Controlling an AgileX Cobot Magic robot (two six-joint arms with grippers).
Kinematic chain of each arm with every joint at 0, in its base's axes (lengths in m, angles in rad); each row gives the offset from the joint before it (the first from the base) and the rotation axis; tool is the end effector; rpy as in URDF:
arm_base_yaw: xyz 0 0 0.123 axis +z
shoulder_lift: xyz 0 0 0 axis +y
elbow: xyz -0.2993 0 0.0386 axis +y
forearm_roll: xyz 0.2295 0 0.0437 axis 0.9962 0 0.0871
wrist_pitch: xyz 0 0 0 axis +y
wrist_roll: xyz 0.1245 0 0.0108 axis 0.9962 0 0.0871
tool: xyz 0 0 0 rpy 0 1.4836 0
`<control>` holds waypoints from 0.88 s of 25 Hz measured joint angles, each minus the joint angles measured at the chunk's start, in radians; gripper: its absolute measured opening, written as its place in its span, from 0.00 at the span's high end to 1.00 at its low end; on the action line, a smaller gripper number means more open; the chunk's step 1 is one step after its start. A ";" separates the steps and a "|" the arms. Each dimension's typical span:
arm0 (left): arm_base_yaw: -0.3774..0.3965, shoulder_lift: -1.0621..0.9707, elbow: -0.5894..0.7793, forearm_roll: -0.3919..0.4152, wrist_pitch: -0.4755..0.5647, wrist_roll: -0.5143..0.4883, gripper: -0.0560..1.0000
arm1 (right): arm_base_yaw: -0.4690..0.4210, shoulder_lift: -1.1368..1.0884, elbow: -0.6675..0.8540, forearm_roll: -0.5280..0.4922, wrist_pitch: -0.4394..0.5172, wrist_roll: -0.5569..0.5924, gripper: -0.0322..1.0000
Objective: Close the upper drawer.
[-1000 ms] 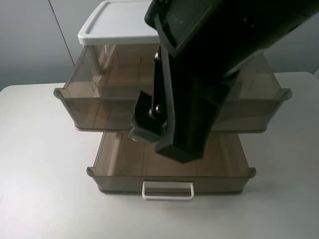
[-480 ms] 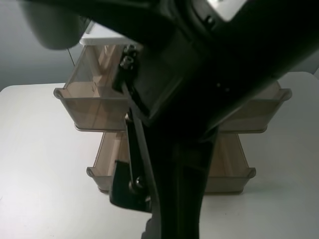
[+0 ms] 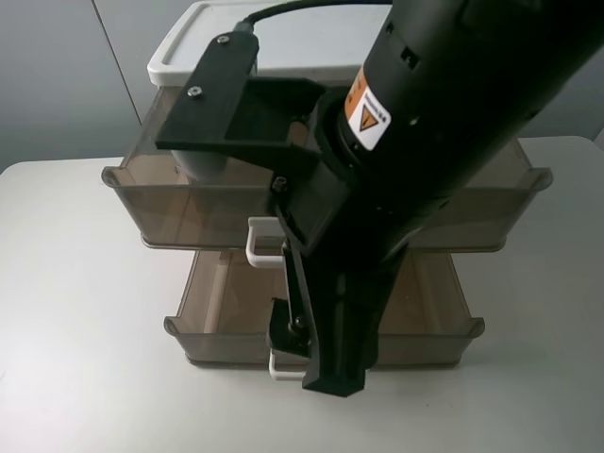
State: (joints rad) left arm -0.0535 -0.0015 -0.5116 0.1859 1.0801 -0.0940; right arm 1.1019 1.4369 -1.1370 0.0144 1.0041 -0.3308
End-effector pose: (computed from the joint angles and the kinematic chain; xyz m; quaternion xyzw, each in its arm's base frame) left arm -0.0100 0.0209 0.2557 -0.0223 0.8509 0.0544 0.5220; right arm 0.1223 0.2449 0.2815 -0.6443 0.7442 0.0724 0.1606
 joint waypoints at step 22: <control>0.000 0.000 0.000 0.000 0.000 0.000 0.24 | -0.149 0.058 0.008 -0.159 -0.137 0.005 0.38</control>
State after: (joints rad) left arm -0.0535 -0.0015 -0.5116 0.1859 1.0801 -0.0940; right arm 0.9524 1.4949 -1.1288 -0.1447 0.8669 -0.3255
